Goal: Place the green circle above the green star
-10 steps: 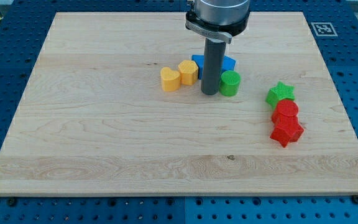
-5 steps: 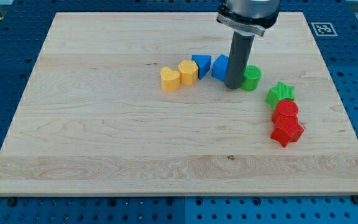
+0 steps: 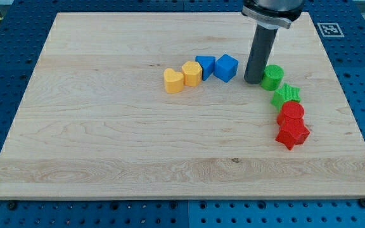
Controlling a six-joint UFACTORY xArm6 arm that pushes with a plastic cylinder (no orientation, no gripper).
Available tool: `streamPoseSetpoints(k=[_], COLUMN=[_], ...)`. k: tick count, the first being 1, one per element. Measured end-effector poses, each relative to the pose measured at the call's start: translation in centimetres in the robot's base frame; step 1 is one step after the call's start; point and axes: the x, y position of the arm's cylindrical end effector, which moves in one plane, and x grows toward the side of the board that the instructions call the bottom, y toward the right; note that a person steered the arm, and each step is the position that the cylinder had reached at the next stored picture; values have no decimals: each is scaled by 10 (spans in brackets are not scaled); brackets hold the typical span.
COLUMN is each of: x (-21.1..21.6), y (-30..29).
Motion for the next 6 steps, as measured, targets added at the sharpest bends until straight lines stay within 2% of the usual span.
streamPoseSetpoints(k=[2,6], x=[-28,-9], y=[-5,6])
